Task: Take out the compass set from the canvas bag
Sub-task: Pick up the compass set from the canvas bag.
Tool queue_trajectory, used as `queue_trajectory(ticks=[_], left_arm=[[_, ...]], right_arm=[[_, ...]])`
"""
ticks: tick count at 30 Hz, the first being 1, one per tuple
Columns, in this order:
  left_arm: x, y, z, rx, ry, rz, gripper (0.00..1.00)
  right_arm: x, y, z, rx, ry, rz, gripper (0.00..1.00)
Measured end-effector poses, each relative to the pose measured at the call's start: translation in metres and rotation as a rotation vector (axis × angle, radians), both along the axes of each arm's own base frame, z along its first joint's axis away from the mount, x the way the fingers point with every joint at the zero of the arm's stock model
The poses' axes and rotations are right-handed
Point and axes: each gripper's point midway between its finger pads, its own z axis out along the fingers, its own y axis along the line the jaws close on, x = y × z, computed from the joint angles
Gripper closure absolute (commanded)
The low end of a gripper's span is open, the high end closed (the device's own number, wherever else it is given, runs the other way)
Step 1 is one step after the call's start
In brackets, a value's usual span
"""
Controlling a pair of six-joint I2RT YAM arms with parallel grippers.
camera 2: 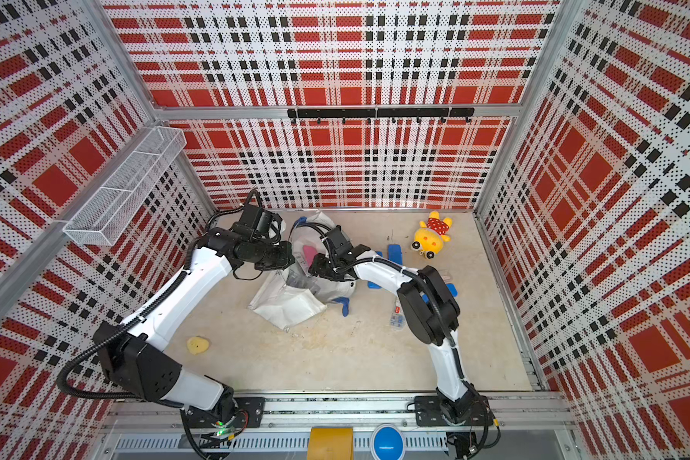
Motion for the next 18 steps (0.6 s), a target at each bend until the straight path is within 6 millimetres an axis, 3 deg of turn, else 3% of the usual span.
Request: queue_trajectory(ticks=[5,13,18], left_arm=[[0.000,0.000,0.000,-0.001,0.002,0.001,1.00],[0.000,0.000,0.000,-0.002,0.002,0.004,1.00],[0.003,0.004,0.002,-0.005,-0.002,0.014,1.00]], right_arm=[[-0.017,-0.015,0.040,0.043,-0.073,-0.033,0.69],[-0.033,-0.037,0.054,0.018,-0.093,-0.070,0.70],[-0.042,-0.051,0.080,0.017,-0.127,-0.091,0.71]])
